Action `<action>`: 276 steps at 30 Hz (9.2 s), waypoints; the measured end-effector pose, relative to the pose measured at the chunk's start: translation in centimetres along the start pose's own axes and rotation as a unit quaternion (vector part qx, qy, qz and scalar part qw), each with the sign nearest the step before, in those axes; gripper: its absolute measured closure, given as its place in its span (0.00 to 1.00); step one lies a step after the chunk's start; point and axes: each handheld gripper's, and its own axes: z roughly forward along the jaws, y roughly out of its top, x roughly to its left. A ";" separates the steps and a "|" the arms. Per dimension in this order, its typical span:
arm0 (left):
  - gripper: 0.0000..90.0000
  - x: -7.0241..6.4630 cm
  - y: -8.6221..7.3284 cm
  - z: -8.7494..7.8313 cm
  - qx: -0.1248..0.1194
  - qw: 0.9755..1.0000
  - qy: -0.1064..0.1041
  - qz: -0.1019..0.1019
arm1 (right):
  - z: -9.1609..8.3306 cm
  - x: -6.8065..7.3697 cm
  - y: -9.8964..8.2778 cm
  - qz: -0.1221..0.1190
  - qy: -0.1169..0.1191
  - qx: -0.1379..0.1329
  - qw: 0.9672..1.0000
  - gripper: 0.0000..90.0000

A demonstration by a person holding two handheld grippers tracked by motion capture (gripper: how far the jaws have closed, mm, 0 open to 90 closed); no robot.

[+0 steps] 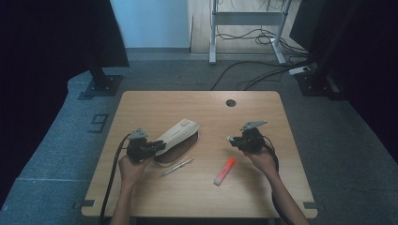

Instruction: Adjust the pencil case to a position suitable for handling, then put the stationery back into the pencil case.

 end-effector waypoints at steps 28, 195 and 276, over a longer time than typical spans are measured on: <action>0.86 0.1 0.0 -0.1 -0.002 1.000 -0.004 -0.001 | 4.9 3.4 3.6 -0.043 0.024 0.011 0.999 0.80; 0.85 0.1 -0.1 0.1 -0.007 1.000 -0.014 0.001 | 1.0 2.3 -4.8 -0.027 -0.001 0.056 0.998 0.31; 0.86 0.0 -0.1 0.2 -0.010 1.000 -0.013 -0.003 | -0.1 7.9 -4.5 -0.108 0.103 0.059 0.987 0.73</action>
